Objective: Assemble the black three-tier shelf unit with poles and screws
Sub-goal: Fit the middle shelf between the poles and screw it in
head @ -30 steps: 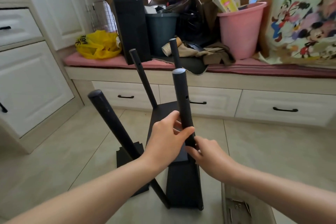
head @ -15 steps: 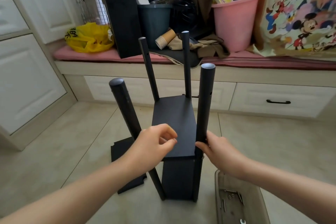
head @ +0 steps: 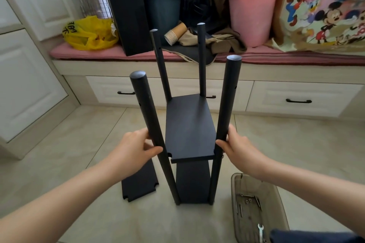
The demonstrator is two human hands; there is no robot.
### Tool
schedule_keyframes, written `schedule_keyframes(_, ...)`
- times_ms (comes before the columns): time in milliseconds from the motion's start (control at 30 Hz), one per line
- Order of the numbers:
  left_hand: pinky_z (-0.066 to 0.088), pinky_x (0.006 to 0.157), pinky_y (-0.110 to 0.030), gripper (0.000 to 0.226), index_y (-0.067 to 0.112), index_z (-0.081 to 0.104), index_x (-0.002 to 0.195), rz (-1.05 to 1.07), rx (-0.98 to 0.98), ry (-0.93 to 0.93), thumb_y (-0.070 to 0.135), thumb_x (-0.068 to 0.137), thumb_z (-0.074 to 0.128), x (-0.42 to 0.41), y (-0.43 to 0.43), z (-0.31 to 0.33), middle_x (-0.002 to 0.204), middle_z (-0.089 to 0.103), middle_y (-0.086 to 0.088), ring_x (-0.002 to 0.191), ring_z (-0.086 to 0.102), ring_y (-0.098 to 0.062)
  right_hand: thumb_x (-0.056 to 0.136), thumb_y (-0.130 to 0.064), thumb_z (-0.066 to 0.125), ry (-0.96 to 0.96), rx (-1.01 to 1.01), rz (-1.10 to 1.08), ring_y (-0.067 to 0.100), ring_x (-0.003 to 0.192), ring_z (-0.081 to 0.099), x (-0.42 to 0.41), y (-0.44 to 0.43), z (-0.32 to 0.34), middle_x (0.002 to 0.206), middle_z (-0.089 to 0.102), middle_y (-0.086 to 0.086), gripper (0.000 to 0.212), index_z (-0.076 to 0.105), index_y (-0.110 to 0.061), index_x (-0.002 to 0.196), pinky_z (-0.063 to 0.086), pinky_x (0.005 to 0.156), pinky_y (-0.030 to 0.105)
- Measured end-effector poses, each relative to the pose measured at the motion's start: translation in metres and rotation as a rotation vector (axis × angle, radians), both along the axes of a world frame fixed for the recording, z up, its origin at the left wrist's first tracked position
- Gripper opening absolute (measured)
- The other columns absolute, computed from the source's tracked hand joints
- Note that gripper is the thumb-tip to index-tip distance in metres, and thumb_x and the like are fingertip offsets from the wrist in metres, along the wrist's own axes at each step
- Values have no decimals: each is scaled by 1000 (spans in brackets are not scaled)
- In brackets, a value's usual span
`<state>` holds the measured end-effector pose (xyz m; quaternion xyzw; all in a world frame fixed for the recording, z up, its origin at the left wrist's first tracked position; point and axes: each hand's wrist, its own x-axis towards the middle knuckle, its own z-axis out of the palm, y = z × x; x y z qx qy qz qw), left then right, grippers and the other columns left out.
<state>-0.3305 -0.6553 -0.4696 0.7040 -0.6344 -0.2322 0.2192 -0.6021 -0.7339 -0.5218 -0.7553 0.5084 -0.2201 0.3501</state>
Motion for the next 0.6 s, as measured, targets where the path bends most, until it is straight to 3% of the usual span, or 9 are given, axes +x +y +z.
schedule_keyframes(167,50,74,-11,33,47,52,94,-23,-95,96,21,91,74,-9,-4,-3,94,63,25,88,65,3,104,-35,42,-11,-4,-21,15,83,64,-2,-7,-1,90,66,-5,16,29,-45,104,48,61,21)
schedule_keyframes(267,50,73,-10,37,52,49,95,-34,-123,110,25,90,73,-18,-4,-6,93,63,27,87,65,5,104,-31,43,-28,-11,-61,17,82,61,-9,-15,1,91,64,0,13,33,-39,105,46,61,24)
schedule_keyframes(333,53,79,-16,37,54,48,98,-45,-130,122,27,91,73,-25,-4,-9,95,63,27,89,66,3,104,-27,44,-27,-23,-93,18,76,59,-12,-20,3,87,61,2,12,34,-34,105,42,58,24)
schedule_keyframes(500,51,73,-9,31,40,59,117,-72,-163,145,31,91,72,-43,-5,-15,97,67,24,89,65,6,104,-22,46,-40,-12,-163,24,76,59,-19,-28,8,93,62,10,12,35,-23,110,47,59,30)
schedule_keyframes(600,48,68,-3,27,32,63,117,-107,-201,142,33,91,73,-54,-6,-15,97,69,19,90,61,13,104,-18,47,-67,-9,-199,30,85,61,-25,-31,12,96,63,12,13,36,-23,109,57,75,46)
